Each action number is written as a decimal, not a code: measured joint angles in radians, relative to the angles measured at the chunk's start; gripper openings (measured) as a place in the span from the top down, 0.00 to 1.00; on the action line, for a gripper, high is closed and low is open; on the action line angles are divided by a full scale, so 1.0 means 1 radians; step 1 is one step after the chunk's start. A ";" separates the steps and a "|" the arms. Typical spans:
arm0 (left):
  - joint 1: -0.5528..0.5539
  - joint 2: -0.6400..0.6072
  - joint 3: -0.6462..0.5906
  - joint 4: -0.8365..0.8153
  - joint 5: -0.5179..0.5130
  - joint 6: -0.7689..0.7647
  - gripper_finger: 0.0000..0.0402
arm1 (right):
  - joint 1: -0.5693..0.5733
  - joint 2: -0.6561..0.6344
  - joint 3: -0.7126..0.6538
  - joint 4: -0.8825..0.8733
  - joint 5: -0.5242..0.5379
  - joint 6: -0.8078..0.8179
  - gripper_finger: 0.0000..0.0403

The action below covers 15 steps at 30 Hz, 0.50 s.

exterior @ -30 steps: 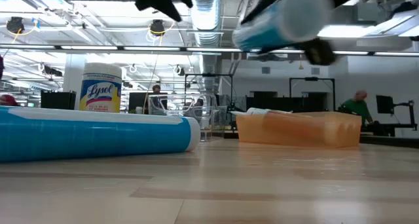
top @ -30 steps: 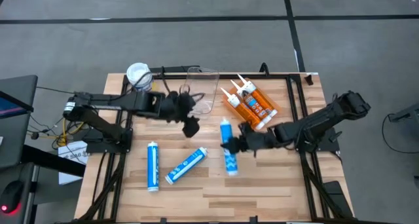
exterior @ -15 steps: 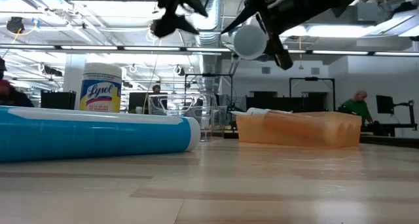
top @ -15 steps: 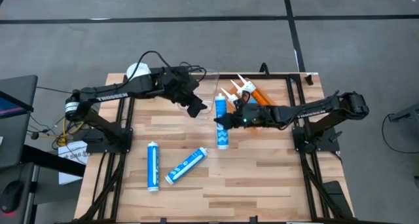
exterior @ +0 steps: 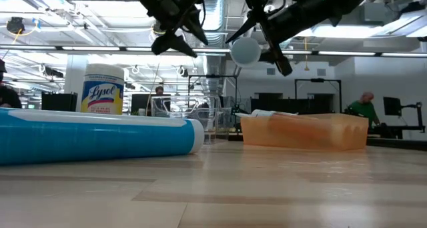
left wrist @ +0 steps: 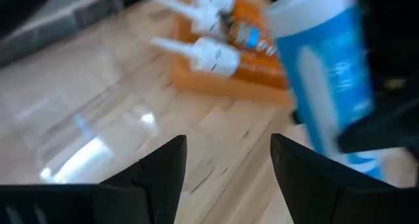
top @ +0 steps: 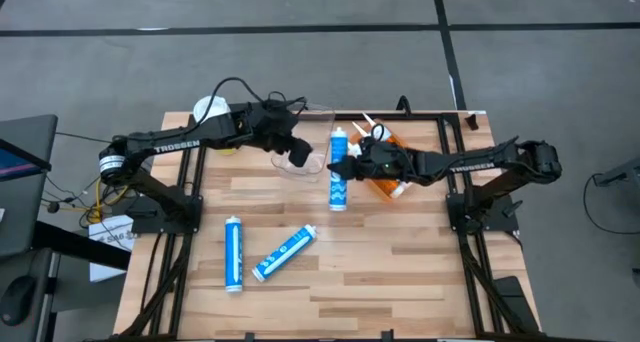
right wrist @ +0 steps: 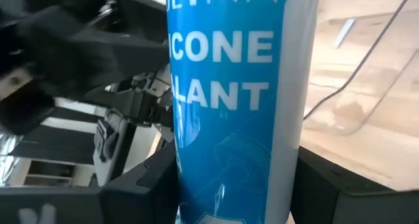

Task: Pick & place silicon tubes, Sealant and Lysol wipes
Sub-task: Put the right blue sealant into the left transparent bin

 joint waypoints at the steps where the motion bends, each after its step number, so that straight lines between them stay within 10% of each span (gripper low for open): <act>1: 0.000 0.000 0.000 0.019 0.001 -0.007 0.47 | -0.005 0.000 0.000 -0.002 0.000 0.000 0.50; 7: 0.001 0.000 0.000 0.114 0.032 -0.107 0.47 | -0.035 0.005 0.000 0.001 -0.003 -0.002 0.50; 15: 0.000 0.000 0.001 0.270 0.319 -0.212 0.47 | -0.052 0.016 0.001 0.086 -0.010 -0.060 0.50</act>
